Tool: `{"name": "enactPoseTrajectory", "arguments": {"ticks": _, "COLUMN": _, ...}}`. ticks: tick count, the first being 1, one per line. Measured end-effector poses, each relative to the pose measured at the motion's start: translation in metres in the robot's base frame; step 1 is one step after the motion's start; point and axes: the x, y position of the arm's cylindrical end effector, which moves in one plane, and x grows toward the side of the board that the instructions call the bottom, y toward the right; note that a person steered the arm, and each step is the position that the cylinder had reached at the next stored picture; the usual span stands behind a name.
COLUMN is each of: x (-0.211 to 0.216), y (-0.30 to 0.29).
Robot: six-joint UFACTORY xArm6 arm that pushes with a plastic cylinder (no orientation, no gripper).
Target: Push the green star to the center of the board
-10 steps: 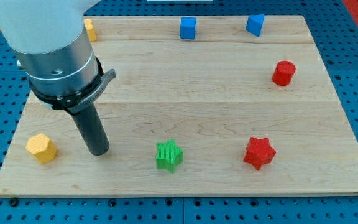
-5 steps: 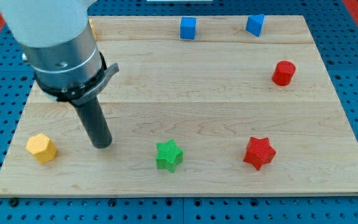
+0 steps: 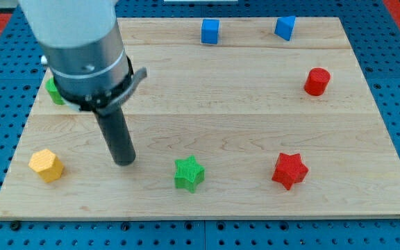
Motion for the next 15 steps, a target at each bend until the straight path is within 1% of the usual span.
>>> {"name": "enactPoseTrajectory", "arguments": {"ticks": 1, "x": 0.042, "y": 0.007}}
{"name": "enactPoseTrajectory", "arguments": {"ticks": 2, "x": 0.068, "y": 0.056}}
{"name": "enactPoseTrajectory", "arguments": {"ticks": 3, "x": 0.057, "y": 0.099}}
{"name": "enactPoseTrajectory", "arguments": {"ticks": 4, "x": 0.017, "y": 0.093}}
{"name": "enactPoseTrajectory", "arguments": {"ticks": 5, "x": -0.001, "y": 0.082}}
{"name": "enactPoseTrajectory", "arguments": {"ticks": 8, "x": 0.001, "y": 0.083}}
{"name": "enactPoseTrajectory", "arguments": {"ticks": 9, "x": -0.009, "y": 0.083}}
{"name": "enactPoseTrajectory", "arguments": {"ticks": 11, "x": -0.069, "y": 0.090}}
{"name": "enactPoseTrajectory", "arguments": {"ticks": 12, "x": -0.068, "y": 0.058}}
{"name": "enactPoseTrajectory", "arguments": {"ticks": 13, "x": -0.088, "y": 0.085}}
{"name": "enactPoseTrajectory", "arguments": {"ticks": 14, "x": -0.102, "y": 0.137}}
{"name": "enactPoseTrajectory", "arguments": {"ticks": 15, "x": -0.096, "y": 0.140}}
